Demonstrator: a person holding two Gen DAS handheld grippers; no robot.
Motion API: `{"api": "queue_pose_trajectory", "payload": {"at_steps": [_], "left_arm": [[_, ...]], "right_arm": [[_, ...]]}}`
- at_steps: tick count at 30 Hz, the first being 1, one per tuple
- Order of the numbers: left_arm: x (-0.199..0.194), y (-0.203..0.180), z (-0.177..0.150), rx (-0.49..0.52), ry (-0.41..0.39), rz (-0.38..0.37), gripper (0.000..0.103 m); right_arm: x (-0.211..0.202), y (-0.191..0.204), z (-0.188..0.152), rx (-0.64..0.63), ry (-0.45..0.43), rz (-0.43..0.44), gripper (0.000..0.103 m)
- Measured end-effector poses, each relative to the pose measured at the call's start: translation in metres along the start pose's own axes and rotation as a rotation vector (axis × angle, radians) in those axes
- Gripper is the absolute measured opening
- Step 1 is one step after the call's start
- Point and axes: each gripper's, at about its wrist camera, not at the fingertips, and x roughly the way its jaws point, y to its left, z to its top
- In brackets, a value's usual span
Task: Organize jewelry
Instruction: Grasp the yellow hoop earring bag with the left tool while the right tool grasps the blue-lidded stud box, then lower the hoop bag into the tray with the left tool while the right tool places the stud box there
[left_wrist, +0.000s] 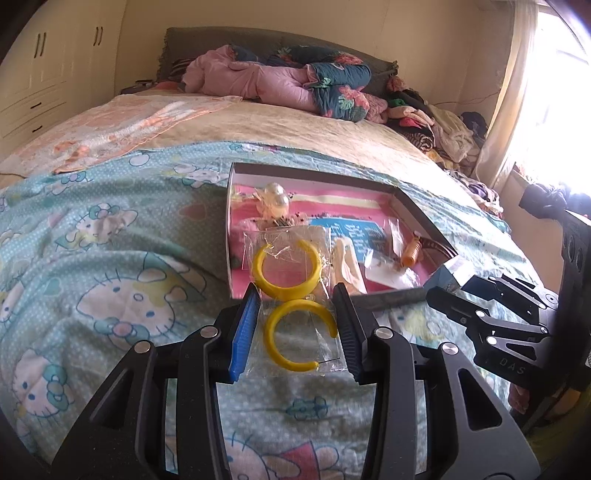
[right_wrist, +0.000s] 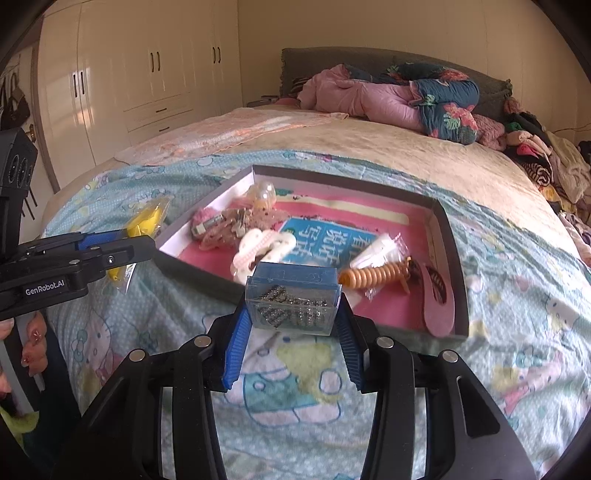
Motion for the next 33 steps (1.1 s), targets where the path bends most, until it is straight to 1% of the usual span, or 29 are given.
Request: {"api": "queue_pose_trajectory", "payload": {"at_steps": [8, 15, 28, 31, 33], "left_arm": [[0.011, -0.003, 0.025, -0.003, -0.022, 0.005, 0.032], [0.028, -0.007, 0.042, 0.004, -0.015, 0.009, 0.032], [0.073, -0.006, 0.050, 0.011, 0.045, 0.024, 0.033], [0.084, -0.008, 0.051, 0.021, 0.062, 0.025, 0.033], [0.090, -0.009, 0.051, 0.026, 0.071, 0.027, 0.033]], "right_arm": [[0.013, -0.005, 0.020, -0.003, -0.027, -0.014, 0.043], [0.026, -0.017, 0.032, 0.012, -0.030, -0.035, 0.043], [0.063, -0.044, 0.040, 0.044, 0.027, -0.111, 0.043], [0.073, -0.049, 0.041, 0.055, 0.044, -0.118, 0.043], [0.079, -0.051, 0.041, 0.067, 0.057, -0.098, 0.043]]}}
